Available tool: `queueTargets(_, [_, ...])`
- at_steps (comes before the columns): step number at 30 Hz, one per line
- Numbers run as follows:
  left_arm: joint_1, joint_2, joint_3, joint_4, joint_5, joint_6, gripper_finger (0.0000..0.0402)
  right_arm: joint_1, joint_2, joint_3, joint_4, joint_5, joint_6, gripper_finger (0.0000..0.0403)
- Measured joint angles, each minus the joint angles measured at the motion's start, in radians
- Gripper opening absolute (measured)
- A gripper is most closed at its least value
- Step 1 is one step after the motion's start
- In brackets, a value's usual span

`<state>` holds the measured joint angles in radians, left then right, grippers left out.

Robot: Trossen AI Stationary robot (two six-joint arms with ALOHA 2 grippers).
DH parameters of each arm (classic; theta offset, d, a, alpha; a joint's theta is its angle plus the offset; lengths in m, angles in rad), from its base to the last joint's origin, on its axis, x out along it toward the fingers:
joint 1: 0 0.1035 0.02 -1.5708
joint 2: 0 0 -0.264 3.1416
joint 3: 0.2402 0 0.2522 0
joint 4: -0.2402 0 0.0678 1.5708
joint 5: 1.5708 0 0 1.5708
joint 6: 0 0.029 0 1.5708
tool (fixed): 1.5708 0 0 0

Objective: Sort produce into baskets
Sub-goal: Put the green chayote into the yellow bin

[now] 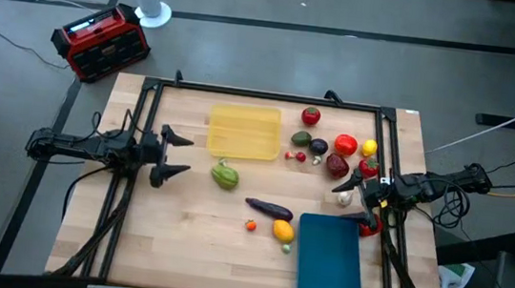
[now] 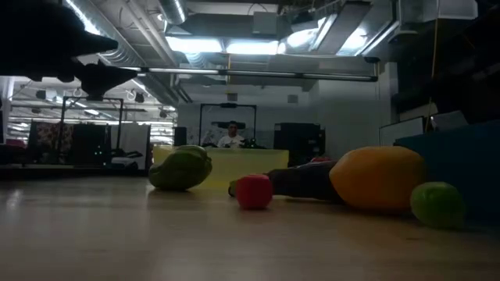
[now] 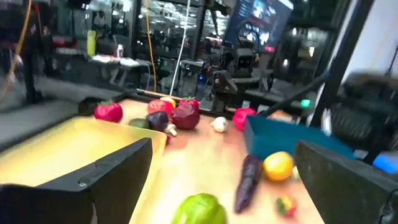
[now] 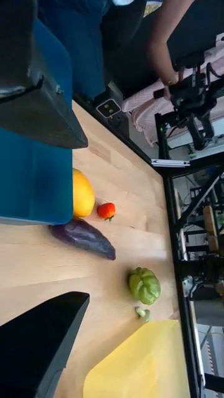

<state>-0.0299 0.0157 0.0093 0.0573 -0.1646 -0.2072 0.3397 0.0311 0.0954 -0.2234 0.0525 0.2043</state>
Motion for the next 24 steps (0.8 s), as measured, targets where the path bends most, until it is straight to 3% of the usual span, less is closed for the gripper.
queueTargets(5, [0.000, 0.000, 0.000, 0.104, 0.000, -0.097, 0.0386, 0.000, 0.000, 0.000, 0.006, 0.000, 0.000, 0.0390])
queueTargets(14, [0.000, 0.044, 0.001, 0.370, -0.047, -0.117, 0.0386, 0.000, 0.000, 0.000, 0.010, 0.000, 0.000, 0.0390])
queueTargets(18, [0.000, 0.142, 0.045, 0.403, -0.056, -0.120, 0.0386, 0.000, 0.000, 0.000, 0.013, 0.000, -0.001, 0.0390])
queueTargets(24, [0.000, 0.427, 0.211, 0.395, -0.069, -0.018, 0.0386, 0.000, 0.000, 0.002, 0.066, 0.000, -0.001, 0.0390])
